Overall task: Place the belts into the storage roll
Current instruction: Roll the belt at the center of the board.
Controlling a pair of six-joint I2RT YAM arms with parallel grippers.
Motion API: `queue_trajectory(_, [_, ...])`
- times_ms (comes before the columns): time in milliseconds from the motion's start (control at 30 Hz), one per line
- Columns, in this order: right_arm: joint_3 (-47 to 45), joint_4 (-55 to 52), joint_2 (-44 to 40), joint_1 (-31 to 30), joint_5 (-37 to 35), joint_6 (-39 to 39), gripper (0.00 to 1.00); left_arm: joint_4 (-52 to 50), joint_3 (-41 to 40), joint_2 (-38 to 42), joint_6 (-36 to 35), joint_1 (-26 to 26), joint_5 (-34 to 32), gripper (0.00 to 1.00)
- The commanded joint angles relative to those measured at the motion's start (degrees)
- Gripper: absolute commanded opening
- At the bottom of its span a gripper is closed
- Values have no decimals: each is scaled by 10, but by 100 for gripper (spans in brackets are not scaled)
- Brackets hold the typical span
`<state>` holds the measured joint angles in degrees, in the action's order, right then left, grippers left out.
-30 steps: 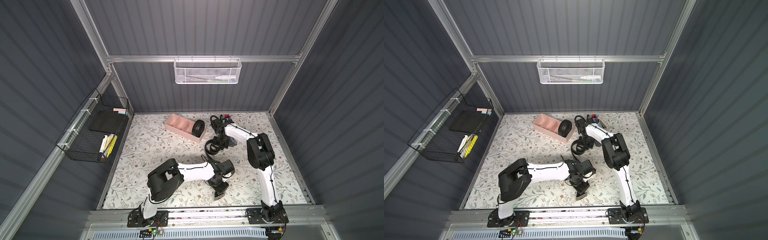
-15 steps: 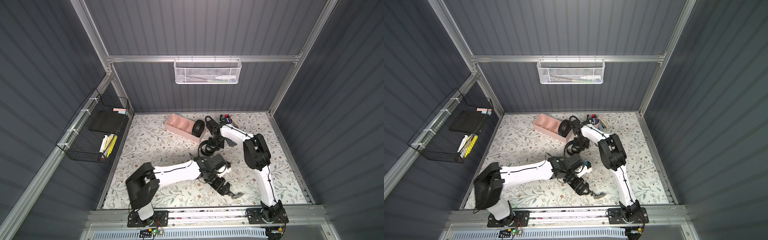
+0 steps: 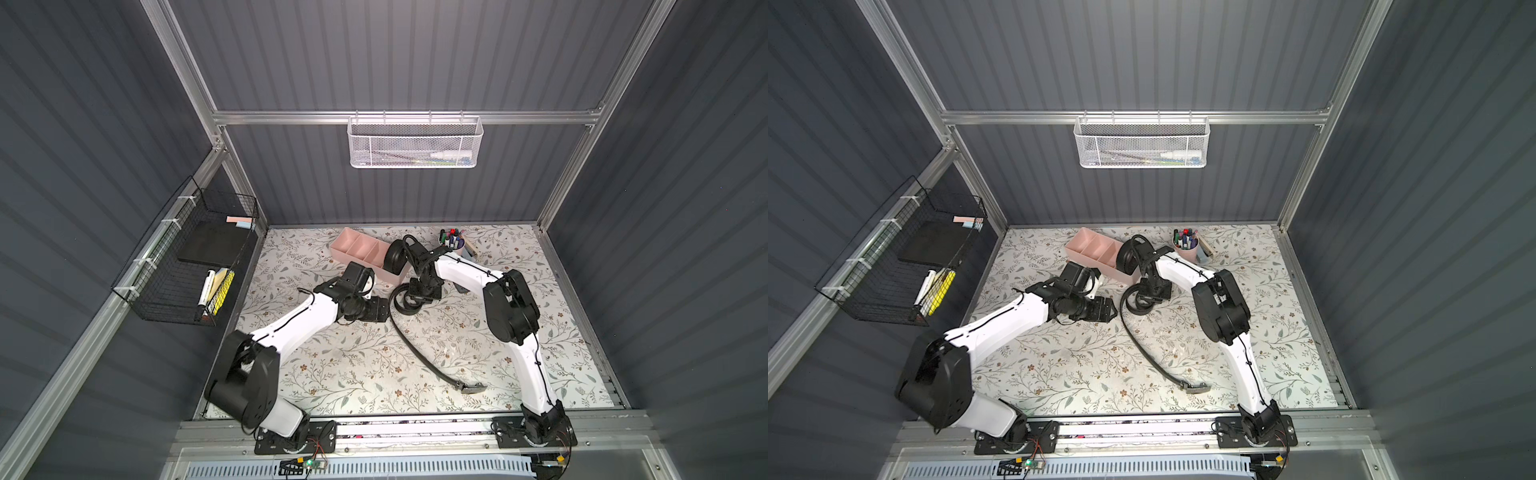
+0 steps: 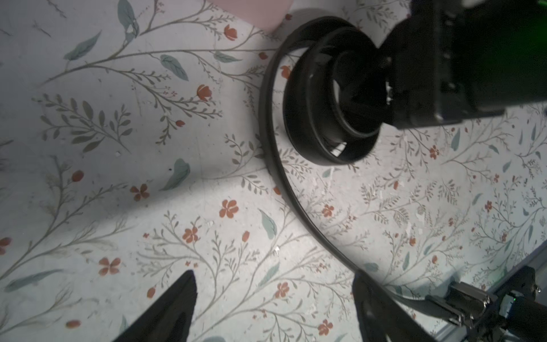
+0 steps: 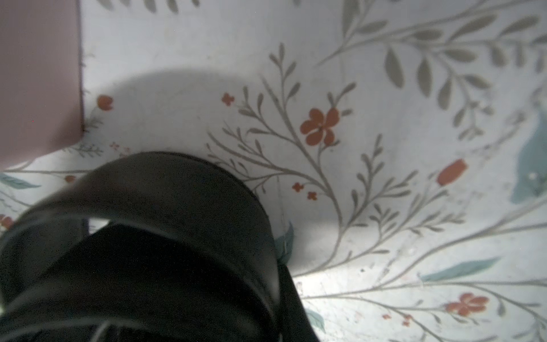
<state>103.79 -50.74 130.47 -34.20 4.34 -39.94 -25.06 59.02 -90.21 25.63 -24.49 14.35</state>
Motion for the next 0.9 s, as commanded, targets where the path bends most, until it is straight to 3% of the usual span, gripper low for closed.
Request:
queue_trajectory(0, [-35,-11,20,-10,40,5,0,115,10,-45,14,26,64,84])
queue_trajectory(133, [-42,-7,16,-10,44,14,0,155,53,-123,10,26,124,83])
queue_trajectory(533, [-38,-8,27,-9,66,20,0,221,119,-222,32,29,169,81])
queue_trajectory(667, [-37,-10,30,-7,68,21,0,211,135,-248,21,28,173,76])
queue_trajectory(767, [-33,-10,33,-8,71,21,0,215,121,-248,25,20,174,67])
queue_trajectory(867, [-22,-16,38,-8,78,21,0,222,97,-238,25,6,170,64])
